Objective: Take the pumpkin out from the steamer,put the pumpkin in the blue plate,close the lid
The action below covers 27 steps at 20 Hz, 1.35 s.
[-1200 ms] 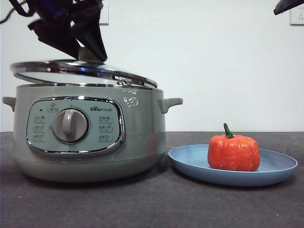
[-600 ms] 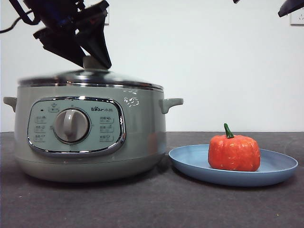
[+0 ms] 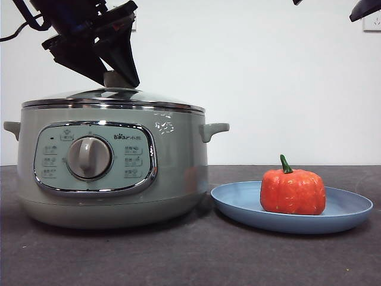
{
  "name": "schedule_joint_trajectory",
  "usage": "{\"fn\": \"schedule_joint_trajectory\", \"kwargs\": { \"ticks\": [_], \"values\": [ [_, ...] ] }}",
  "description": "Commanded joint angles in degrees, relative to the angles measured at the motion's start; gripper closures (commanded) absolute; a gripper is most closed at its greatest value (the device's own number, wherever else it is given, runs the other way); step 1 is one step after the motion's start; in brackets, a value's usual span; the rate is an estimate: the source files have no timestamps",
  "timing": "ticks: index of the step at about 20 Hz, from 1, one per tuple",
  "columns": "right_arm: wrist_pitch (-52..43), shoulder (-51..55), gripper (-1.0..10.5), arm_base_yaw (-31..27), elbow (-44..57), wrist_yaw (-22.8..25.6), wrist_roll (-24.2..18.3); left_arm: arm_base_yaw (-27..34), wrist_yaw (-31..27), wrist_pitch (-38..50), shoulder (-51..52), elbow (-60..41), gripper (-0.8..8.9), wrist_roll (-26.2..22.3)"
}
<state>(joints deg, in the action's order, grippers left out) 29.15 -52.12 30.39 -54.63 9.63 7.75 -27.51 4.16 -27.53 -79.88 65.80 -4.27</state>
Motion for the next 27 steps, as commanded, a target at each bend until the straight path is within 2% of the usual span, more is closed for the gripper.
{"fn": "schedule_joint_trajectory", "kwargs": {
  "ticks": [1, 7, 13, 15, 16, 19, 25, 27],
  "values": [
    [-0.15, 0.02, 4.8, 0.0, 0.33, 0.15, 0.35, 0.22, 0.09, -2.97, -1.05, -0.92, 4.6, -0.24],
    [-0.11, 0.02, 4.8, 0.0, 0.33, -0.5, 0.33, 0.22, 0.0, -4.39, 0.44, -0.81, 4.68, -0.2],
    [1.6, 0.02, 4.8, 0.0, 0.33, -0.7, 0.33, 0.2, 0.0, -8.66, 6.36, -0.81, 4.73, -0.2],
    [2.38, 0.02, 4.8, 0.04, 0.33, -0.7, 0.31, 0.2, 0.42, -9.97, 8.92, -0.81, 5.19, -0.2],
    [2.78, 0.02, 5.1, 0.04, 0.33, -0.7, 0.31, 0.2, 0.48, -10.6, 10.38, -0.81, 5.93, -0.2],
    [3.34, 0.02, 6.8, 0.04, 0.33, -0.68, 0.22, 0.17, 0.59, -11.69, 14.64, -0.81, 8.28, -0.22],
    [3.72, 0.26, 9.6, 0.07, 0.48, -0.46, -1.31, 0.17, 0.17, -14.12, 21.46, -1.33, 8.22, -0.44],
    [2.43, 2.01, 9.6, 0.17, 1.77, -0.31, -1.42, 0.17, -1.42, -11.56, 25.14, -4.59, 8.22, -0.46]
  ]
}}
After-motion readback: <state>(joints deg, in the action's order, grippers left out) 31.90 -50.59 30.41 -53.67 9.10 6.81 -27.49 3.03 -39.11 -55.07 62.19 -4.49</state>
